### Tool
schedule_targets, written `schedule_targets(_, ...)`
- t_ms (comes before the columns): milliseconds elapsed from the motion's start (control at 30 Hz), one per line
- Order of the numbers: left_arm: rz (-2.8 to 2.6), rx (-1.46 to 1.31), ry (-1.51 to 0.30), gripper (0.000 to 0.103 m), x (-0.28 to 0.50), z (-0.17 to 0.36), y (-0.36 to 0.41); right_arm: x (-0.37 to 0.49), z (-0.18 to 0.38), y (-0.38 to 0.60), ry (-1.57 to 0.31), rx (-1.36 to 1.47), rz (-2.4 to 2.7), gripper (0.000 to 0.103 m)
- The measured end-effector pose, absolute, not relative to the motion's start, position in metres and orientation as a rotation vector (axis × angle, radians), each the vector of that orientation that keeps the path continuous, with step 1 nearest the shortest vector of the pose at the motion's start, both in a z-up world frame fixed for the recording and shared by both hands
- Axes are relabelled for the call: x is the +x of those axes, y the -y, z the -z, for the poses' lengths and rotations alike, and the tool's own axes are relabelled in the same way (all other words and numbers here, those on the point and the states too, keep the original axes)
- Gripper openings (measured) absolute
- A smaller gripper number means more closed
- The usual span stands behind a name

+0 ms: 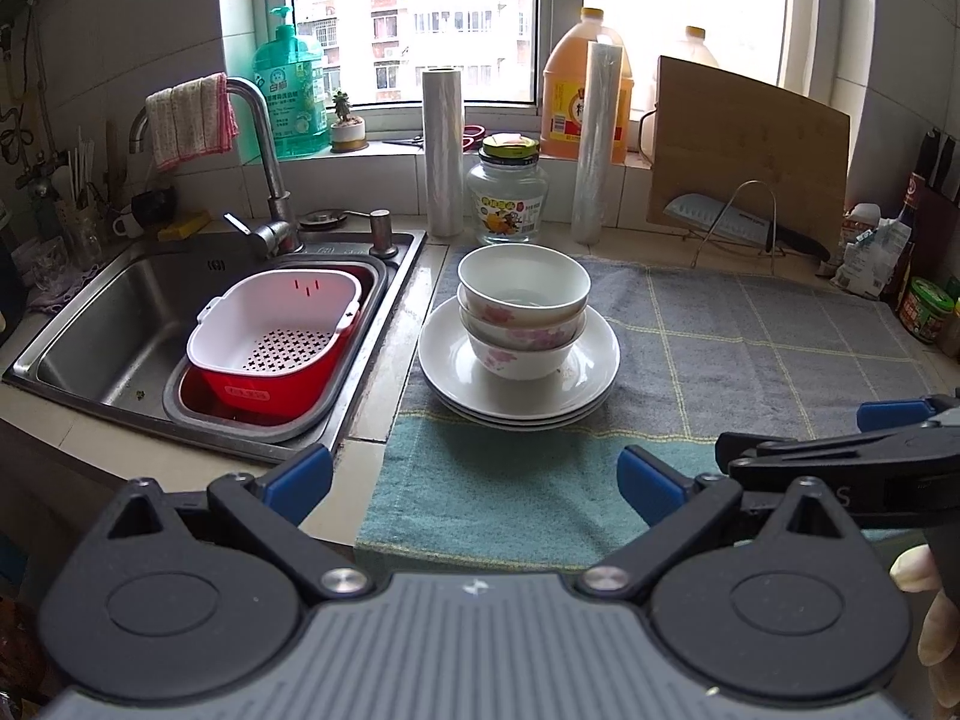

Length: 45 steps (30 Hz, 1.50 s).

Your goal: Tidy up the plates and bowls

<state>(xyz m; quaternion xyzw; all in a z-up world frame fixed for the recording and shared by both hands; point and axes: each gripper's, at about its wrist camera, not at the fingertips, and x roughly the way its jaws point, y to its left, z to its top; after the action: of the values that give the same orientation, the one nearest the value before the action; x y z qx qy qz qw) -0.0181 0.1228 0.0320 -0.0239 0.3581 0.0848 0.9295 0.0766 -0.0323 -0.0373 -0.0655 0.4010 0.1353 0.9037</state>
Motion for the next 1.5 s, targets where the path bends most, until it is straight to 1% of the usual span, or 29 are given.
schedule_targets(1500,-0.156,-0.043,-0.707,0.101,-0.013,-0.045,-0.121,0.077,0.026,0.037,-0.789,-0.124,-0.258,0.103)
